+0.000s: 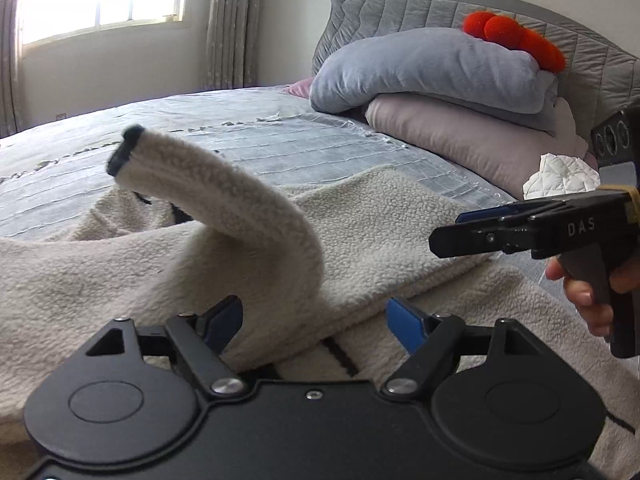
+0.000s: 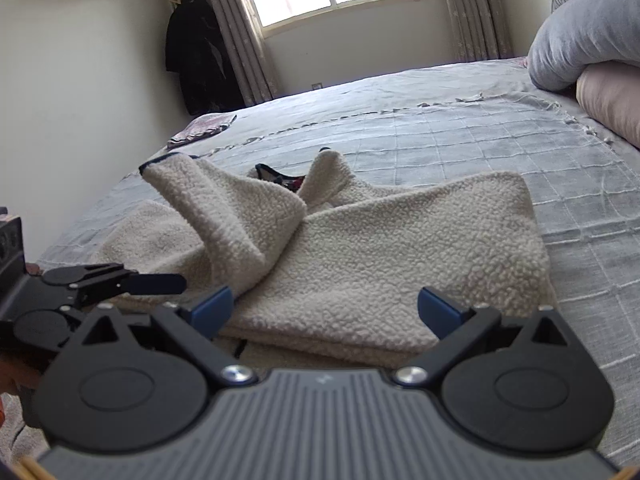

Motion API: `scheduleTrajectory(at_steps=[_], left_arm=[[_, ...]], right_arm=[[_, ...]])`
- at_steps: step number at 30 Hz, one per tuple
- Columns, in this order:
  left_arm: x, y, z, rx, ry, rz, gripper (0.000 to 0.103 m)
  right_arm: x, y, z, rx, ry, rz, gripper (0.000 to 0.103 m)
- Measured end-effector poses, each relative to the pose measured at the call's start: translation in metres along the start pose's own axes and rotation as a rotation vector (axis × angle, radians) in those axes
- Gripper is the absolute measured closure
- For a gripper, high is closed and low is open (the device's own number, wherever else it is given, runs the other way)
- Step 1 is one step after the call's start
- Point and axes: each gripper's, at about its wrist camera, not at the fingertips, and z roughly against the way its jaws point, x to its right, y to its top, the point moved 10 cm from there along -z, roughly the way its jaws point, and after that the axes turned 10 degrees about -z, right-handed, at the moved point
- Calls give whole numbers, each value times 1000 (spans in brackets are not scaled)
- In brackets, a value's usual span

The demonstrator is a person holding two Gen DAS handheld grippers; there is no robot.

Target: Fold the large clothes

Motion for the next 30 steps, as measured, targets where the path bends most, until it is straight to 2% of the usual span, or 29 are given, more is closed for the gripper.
scheduleTrajectory(at_steps=[3, 11, 14, 17, 20, 24, 28, 30], left_arm=[[-32, -12, 21, 2, 56, 29, 25], [-141, -30, 60, 36, 309, 148, 25], [-168, -43, 51, 11, 337, 201, 27], [-177, -65, 34, -47, 333, 223, 27], [-175, -84, 26, -72, 334, 204, 26], [-175, -90, 28, -41, 317, 231, 25], [-175, -89, 29, -36, 321, 232, 25], [-174, -87, 30, -33, 328, 229, 25]], right_arm=[[-14, 0, -10, -21, 9, 44, 3], [-75, 11, -58, -57, 19, 205, 3], [-102, 14, -85, -54, 18, 263, 3], [-110, 15, -112, -35, -29, 307, 4], [-89, 22, -122, -7, -99, 287, 7], [-34, 36, -97, 28, -124, 151, 7], [19, 34, -64, 36, -79, -25, 6], [40, 29, -55, 17, -26, -115, 6]])
